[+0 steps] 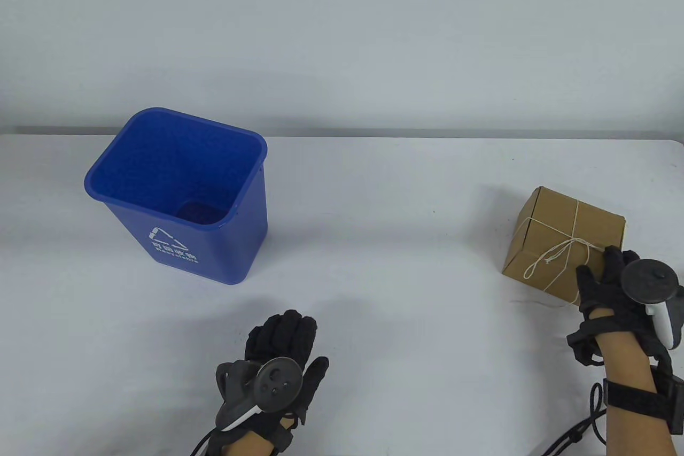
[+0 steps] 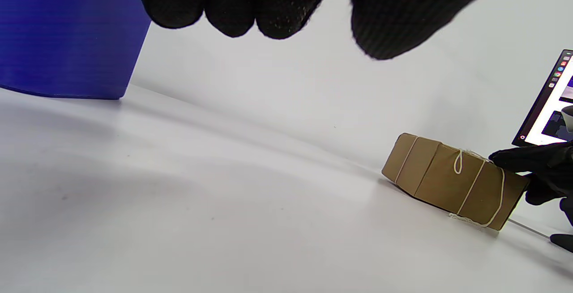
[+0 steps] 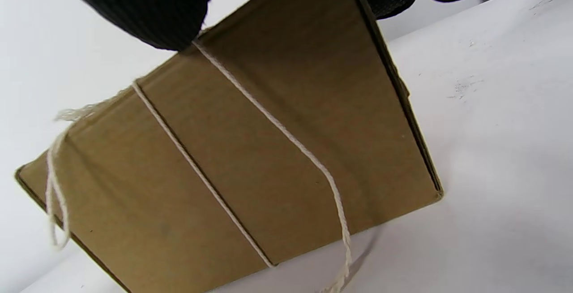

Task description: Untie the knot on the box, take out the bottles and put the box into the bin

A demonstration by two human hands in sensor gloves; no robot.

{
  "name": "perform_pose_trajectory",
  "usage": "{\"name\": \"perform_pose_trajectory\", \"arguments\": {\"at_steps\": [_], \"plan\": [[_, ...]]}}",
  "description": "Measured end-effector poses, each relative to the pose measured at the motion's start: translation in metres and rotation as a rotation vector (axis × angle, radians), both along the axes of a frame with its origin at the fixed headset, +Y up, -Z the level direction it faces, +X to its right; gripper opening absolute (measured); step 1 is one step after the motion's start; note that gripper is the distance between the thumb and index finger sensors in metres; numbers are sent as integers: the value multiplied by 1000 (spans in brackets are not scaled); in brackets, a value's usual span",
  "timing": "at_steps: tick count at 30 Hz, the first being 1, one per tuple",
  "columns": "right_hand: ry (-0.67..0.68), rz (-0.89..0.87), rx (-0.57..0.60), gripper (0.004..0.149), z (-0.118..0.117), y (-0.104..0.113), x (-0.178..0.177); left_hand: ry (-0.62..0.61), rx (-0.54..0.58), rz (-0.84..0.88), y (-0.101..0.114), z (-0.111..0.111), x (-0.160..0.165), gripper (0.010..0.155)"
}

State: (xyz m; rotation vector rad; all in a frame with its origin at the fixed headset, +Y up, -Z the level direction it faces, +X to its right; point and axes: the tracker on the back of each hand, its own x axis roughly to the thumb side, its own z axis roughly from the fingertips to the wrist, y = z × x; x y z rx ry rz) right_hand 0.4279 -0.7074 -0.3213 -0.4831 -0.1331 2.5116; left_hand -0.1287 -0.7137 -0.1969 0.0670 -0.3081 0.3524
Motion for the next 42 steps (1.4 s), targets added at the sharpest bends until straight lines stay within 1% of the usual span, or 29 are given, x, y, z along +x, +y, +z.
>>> {"name": "perform_pose_trajectory", "arguments": {"at_steps": [5, 8, 11, 16, 22, 31, 42], "plan": [[6, 10, -4, 73, 0, -1, -2, -1, 0, 4, 0, 0, 0, 75], [9, -27, -17, 74, 0, -4, 2, -4, -3, 11, 0, 0, 0, 75], [14, -51, -27, 69, -1, -6, 4, -12, -5, 16, 0, 0, 1, 75], [36, -47, -23, 69, -2, -3, 0, -21, 2, 24, 2, 1, 2, 75], [82, -19, -22, 69, -3, -2, -15, -18, 6, 43, 4, 2, 0, 75], [150, 47, -5, 69, 2, -2, -41, -11, 6, 45, 4, 2, -1, 75], [256, 105, -1, 70, 10, -2, -85, 16, -7, 40, 2, 0, -6, 75]]}}
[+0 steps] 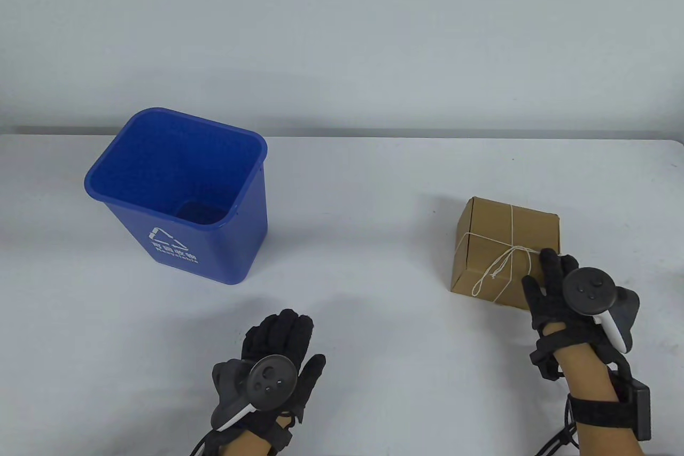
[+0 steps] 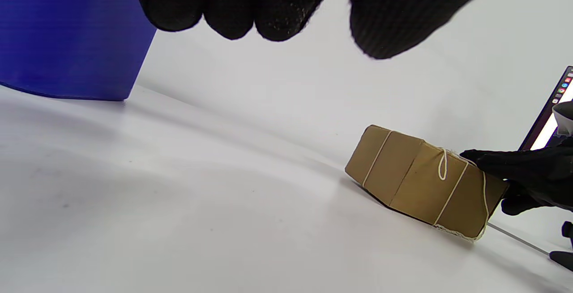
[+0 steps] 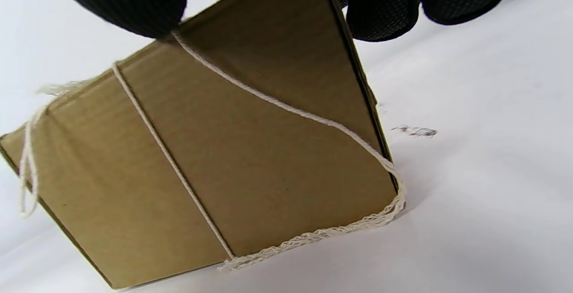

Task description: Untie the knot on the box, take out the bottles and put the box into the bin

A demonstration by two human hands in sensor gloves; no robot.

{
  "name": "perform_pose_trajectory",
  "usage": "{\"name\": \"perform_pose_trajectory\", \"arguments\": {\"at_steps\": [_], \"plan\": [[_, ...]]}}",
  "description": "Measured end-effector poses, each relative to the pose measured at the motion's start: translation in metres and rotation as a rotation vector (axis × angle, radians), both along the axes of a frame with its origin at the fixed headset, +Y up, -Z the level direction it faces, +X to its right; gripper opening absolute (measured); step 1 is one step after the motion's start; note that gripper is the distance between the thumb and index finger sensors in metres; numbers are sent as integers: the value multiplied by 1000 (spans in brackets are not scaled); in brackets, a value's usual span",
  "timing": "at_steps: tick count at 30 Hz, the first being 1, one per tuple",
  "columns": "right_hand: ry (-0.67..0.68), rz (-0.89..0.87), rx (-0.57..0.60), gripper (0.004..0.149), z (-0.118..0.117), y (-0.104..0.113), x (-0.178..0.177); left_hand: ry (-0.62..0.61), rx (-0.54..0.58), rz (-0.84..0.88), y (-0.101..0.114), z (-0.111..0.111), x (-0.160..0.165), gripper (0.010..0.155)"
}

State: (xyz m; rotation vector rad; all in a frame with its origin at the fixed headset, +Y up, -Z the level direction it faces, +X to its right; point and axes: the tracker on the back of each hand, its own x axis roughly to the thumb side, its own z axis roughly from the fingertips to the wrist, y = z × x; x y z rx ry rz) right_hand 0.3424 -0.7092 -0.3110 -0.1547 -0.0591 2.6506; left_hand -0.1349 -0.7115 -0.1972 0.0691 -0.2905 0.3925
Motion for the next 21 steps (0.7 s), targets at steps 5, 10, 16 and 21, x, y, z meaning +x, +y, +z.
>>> {"name": "perform_pose_trajectory", "arguments": {"at_steps": [5, 10, 16, 21], "plan": [[59, 18, 5, 70, 3, 0, -23, 3, -1, 2, 0, -1, 0, 75], [120, 7, 8, 70, 7, -1, -45, 4, 3, 6, 0, -1, -1, 75], [173, -4, 7, 70, 12, -1, -68, 6, 7, 11, 1, -1, -2, 75], [211, -6, -4, 71, 17, -2, -86, 5, 12, 16, 1, -1, -2, 75]]}}
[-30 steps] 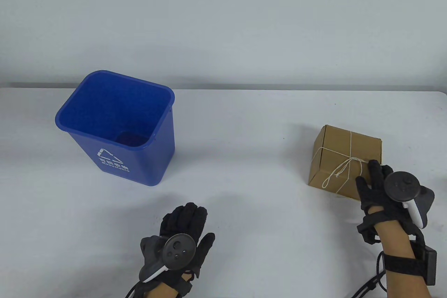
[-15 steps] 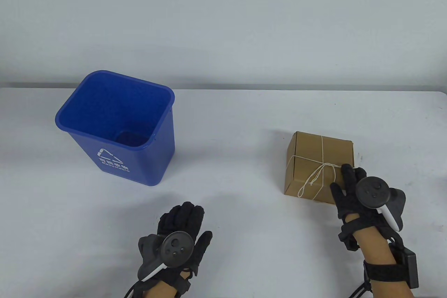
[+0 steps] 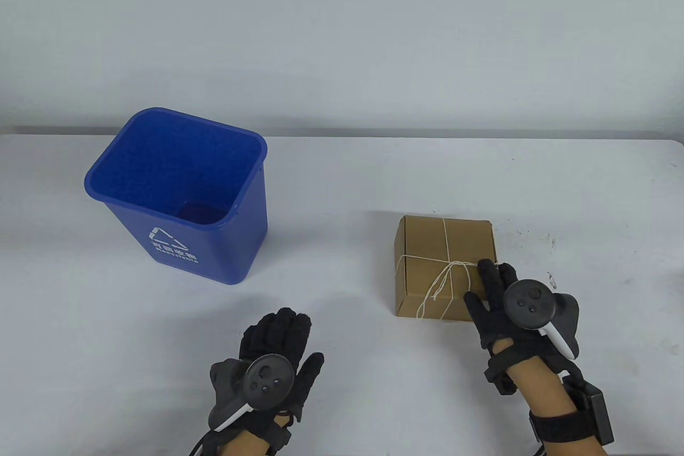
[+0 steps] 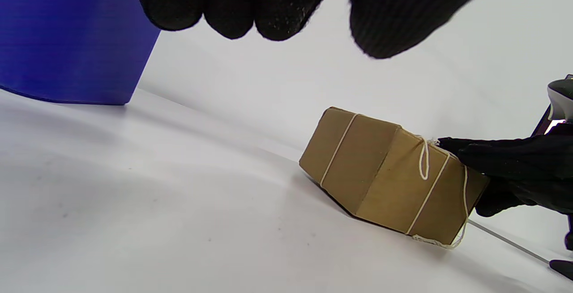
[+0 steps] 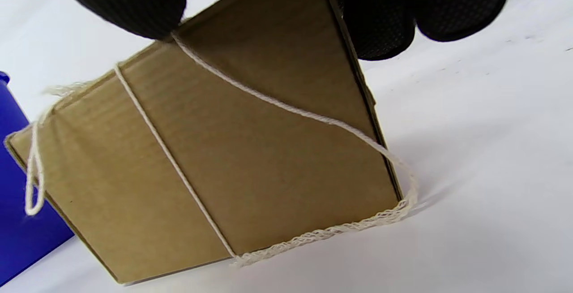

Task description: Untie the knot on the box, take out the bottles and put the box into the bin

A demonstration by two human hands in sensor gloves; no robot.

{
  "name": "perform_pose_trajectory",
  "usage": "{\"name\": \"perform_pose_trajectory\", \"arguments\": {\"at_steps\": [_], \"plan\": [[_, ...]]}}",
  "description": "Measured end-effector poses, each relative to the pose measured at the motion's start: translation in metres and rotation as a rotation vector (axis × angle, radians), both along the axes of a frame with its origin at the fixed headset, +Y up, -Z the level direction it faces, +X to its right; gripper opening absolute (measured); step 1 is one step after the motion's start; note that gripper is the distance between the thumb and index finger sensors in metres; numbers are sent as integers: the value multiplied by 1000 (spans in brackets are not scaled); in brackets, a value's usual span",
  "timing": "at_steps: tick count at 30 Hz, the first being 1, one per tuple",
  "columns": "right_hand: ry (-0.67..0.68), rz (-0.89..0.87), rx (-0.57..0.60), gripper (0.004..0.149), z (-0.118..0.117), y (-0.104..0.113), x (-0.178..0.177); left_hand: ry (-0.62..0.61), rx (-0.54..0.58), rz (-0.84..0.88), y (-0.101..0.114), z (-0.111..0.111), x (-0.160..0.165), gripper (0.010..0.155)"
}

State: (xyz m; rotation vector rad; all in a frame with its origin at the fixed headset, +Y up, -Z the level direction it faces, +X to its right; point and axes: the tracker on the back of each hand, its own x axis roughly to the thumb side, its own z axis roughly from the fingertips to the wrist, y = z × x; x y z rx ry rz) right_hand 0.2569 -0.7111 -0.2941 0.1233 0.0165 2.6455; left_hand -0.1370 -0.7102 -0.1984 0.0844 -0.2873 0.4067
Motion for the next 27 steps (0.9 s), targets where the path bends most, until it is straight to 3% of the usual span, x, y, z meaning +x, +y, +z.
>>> {"name": "perform_pose_trajectory", "arguments": {"at_steps": [27], "plan": [[257, 83, -11, 71, 69, 1, -129, -33, 28, 46, 2, 3, -1, 78]]}}
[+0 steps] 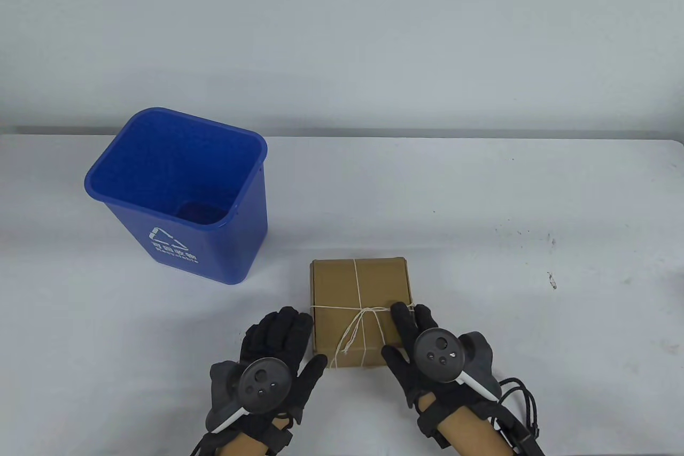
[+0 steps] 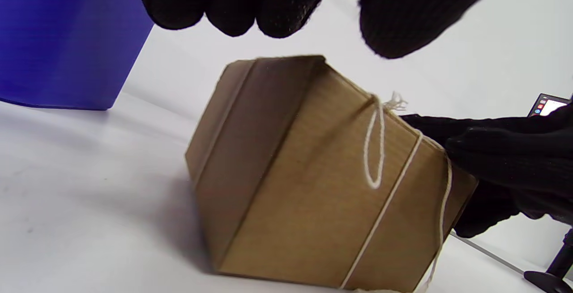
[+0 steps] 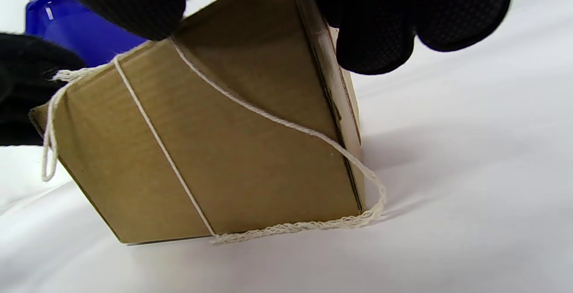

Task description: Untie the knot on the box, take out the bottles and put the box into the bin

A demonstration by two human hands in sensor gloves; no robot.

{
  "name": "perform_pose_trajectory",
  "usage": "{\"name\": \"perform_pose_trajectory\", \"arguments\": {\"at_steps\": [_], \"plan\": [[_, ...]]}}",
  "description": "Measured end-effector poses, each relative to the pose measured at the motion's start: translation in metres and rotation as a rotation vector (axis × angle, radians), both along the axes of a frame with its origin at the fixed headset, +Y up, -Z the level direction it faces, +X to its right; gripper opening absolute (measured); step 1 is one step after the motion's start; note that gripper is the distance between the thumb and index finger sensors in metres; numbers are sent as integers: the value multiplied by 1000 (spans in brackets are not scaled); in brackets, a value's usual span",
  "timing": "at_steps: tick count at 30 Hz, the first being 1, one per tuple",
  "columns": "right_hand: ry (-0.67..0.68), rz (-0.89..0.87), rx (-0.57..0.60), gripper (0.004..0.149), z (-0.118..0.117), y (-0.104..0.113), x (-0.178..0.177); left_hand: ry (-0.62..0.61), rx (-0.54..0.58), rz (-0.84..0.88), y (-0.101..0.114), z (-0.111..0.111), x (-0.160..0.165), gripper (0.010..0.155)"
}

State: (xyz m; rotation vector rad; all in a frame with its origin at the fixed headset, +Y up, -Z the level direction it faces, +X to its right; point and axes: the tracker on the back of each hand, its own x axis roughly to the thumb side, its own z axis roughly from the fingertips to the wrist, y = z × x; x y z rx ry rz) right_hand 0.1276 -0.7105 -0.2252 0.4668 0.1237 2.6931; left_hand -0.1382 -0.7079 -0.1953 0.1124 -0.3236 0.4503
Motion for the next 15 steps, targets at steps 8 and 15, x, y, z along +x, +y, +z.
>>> {"name": "perform_pose_trajectory", "arguments": {"at_steps": [8, 15], "plan": [[66, 17, 7, 72, 15, -2, -20, -20, -3, 15, 0, 0, 0, 82], [76, 16, 15, 72, 15, -3, -20, -52, -17, 36, 4, -3, -1, 84]]}}
